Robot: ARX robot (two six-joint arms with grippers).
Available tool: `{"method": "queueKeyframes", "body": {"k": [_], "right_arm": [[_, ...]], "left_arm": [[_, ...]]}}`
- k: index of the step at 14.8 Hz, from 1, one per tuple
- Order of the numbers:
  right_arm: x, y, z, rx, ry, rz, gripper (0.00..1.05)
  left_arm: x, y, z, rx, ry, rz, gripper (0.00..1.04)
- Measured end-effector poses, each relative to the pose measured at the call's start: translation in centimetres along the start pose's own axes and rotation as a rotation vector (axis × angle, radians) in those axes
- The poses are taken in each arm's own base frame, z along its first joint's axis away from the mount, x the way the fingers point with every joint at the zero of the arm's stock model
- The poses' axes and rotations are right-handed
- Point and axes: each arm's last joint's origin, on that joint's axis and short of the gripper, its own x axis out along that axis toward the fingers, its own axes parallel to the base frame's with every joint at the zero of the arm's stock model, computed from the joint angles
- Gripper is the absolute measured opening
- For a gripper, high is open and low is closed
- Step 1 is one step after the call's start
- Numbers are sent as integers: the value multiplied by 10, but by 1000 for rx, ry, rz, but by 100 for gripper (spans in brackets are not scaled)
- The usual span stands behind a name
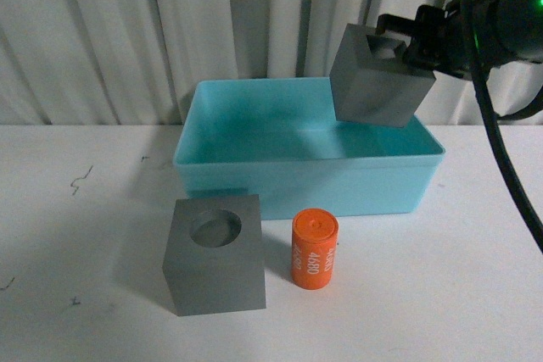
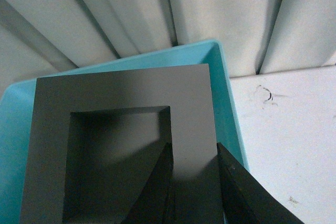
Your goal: Place gray and orange parts in blue box
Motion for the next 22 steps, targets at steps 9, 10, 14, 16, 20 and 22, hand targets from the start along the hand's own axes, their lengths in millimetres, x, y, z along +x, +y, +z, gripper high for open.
{"method": "queueKeyframes", "body": {"k": [9, 10, 14, 16, 20, 22], "right_arm": [[21, 5, -25, 26, 84, -65, 18], [24, 4, -28, 29, 88, -85, 18], [28, 2, -28, 27, 100, -125, 18], [28, 2, -28, 26, 99, -137, 19], [14, -2, -14, 57, 14, -160, 64], [-31, -5, 7, 91, -104, -130, 86]], "left_arm": [[0, 0, 0, 0, 0, 0, 98], [0, 0, 0, 0, 0, 0, 98], [0, 0, 0, 0, 0, 0, 98], [0, 0, 0, 0, 0, 0, 98], [0, 0, 0, 0, 0, 0, 98], [0, 0, 0, 0, 0, 0, 98]]}}
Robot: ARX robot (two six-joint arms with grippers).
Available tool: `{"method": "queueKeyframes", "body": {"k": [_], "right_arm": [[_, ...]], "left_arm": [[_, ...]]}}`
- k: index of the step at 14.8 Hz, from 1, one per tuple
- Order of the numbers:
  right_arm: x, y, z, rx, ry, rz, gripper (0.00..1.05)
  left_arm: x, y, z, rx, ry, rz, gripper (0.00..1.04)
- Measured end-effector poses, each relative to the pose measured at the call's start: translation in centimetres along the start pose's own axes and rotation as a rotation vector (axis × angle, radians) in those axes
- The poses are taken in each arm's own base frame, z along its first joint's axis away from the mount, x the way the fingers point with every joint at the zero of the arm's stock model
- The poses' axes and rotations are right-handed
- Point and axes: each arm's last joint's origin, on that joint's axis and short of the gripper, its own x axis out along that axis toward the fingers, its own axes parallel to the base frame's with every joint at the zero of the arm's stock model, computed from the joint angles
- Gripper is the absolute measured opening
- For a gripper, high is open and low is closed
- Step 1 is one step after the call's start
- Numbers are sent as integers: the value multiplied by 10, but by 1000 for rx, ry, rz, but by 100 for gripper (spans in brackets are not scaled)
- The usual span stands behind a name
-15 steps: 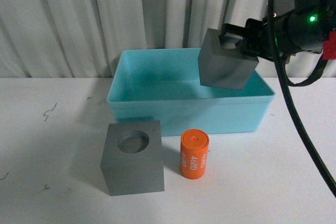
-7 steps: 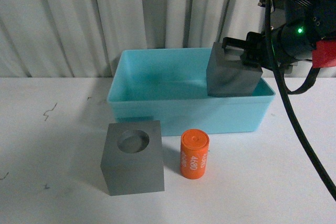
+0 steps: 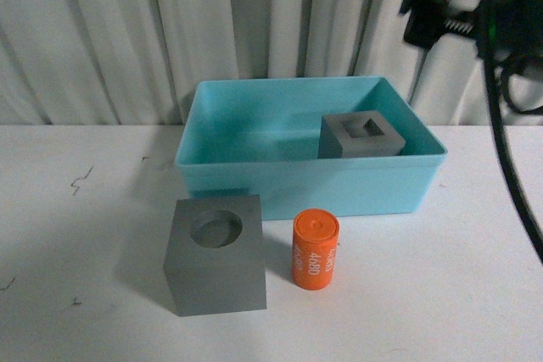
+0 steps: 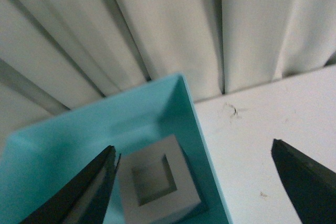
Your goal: Place gray and orange parts in blue box
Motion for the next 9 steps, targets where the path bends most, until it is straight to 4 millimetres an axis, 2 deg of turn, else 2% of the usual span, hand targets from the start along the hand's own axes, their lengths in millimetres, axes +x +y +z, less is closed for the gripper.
{"method": "queueKeyframes", "body": {"k": [1, 2, 3, 5, 6, 7, 8, 9], "right_arm": [[-39, -5, 18, 28, -79, 44, 99], [-82, -13, 28, 48, -134, 66, 98], [-122, -25, 20, 55, -124, 58, 98], [-172, -48, -31, 49, 3, 1, 98], [-177, -51, -38, 48, 10, -1, 98], [-176, -50, -32, 12, -180, 26, 90], [-185, -54, -39, -95, -309, 39, 77], [-195, -62, -54, -181, -357, 36, 65]], "left_arm": [[0, 0, 0, 0, 0, 0, 98], [0, 0, 0, 0, 0, 0, 98], [0, 0, 0, 0, 0, 0, 98], [0, 0, 0, 0, 1, 0, 98], [0, 0, 0, 0, 0, 0, 98], [0, 0, 0, 0, 0, 0, 98], [0, 0, 0, 0, 1, 0, 98], [0, 0, 0, 0, 0, 0, 98]]}}
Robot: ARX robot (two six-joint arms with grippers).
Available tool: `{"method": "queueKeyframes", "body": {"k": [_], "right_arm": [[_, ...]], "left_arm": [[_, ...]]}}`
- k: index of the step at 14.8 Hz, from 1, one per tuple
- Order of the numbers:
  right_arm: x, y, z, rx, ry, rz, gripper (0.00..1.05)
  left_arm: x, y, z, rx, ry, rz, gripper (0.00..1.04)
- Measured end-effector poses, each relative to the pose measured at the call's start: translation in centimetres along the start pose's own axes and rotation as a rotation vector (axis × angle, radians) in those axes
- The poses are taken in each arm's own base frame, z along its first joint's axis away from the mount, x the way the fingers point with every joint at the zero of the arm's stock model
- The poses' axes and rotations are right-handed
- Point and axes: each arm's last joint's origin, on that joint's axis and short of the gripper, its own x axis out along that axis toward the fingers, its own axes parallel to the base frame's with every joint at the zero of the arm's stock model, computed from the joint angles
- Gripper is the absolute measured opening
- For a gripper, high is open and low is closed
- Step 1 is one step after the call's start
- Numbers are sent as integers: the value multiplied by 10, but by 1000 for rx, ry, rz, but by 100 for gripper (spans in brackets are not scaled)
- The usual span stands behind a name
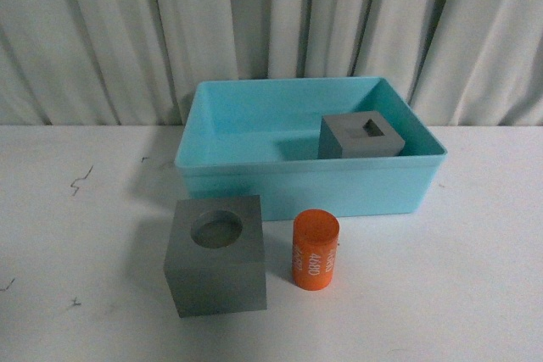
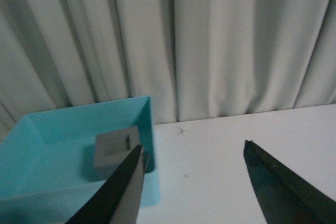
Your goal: Place gray and orange parts in blue box
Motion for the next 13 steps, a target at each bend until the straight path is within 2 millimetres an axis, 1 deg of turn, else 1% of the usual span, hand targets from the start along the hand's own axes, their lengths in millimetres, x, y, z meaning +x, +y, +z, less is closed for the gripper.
{"method": "queueKeyframes", "body": {"k": [1, 2, 4, 5, 6, 10, 11, 13], "right_arm": [[-9, -5, -6, -46, -20, -12, 52], [-16, -8, -8, -64, -29, -20, 41], [-33, -13, -19, -83, -23, -6, 15], [-38, -21, -22, -90, -21, 3, 4], [-44, -26, -25, -95, -24, -29, 2], [-64, -26, -35, -96, -26, -17, 2], [-74, -26, -41, -96, -21, -18, 2], [-79, -27, -43, -96, -60, -15, 2]], "left_arm": [[0, 0, 0, 0, 0, 0, 98], [0, 0, 0, 0, 0, -1, 98], [0, 0, 0, 0, 0, 0, 98], [0, 0, 0, 0, 0, 0, 98], [0, 0, 0, 0, 0, 0, 98], [0, 0, 0, 0, 0, 0, 98], [0, 0, 0, 0, 0, 0, 98], [0, 0, 0, 0, 0, 0, 98]]}}
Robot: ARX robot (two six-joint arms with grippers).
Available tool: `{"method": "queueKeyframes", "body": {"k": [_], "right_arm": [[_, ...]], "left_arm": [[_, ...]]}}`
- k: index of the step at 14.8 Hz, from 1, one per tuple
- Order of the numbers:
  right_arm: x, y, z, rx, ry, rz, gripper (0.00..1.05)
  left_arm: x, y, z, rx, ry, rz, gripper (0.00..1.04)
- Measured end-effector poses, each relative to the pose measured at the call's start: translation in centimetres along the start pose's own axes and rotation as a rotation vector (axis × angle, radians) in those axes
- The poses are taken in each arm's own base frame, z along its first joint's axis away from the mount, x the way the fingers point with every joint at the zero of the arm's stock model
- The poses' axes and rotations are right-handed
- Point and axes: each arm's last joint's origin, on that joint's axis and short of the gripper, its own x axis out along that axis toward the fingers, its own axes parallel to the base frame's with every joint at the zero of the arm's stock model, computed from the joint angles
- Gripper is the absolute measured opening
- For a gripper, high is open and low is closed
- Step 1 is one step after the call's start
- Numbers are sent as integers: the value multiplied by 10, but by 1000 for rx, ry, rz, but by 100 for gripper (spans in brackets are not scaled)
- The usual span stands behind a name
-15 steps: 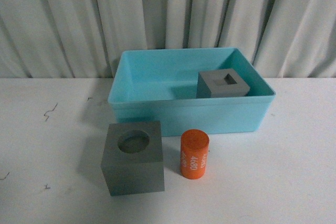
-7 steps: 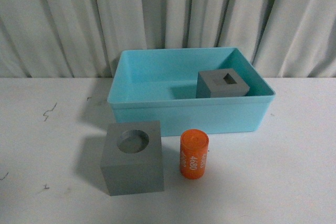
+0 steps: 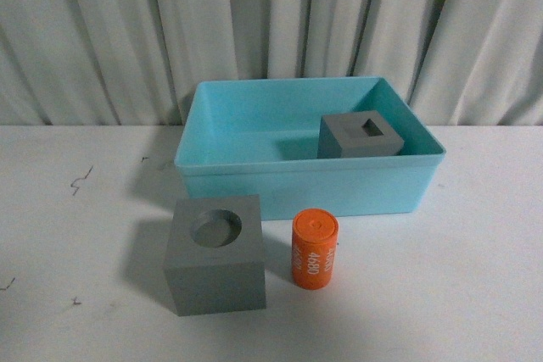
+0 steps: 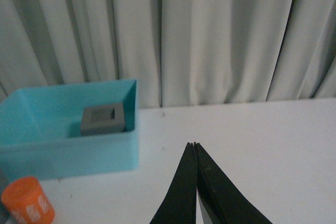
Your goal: Place gray and orange parts in blue box
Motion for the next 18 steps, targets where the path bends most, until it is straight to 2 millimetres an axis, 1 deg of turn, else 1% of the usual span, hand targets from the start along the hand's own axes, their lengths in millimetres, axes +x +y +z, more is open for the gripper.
{"method": "queueKeyframes", "body": {"k": [1, 7, 15, 16, 17, 18], "right_arm": [[-3, 0, -6, -1, 37, 0, 2], [-17, 0, -2, 0, 15, 0, 2], [-27, 0, -2, 0, 15, 0, 2], [-29, 0, -3, 0, 30, -1, 2], [-36, 0, -8, 0, 71, 2, 2], [-39, 0, -3, 0, 6, 2, 2]], "left_arm": [[0, 0, 0, 0, 0, 0, 98], [0, 0, 0, 0, 0, 0, 98], [0, 0, 0, 0, 0, 0, 98], [0, 0, 0, 0, 0, 0, 98], [0, 0, 0, 0, 0, 0, 98], [0, 0, 0, 0, 1, 0, 98]]}}
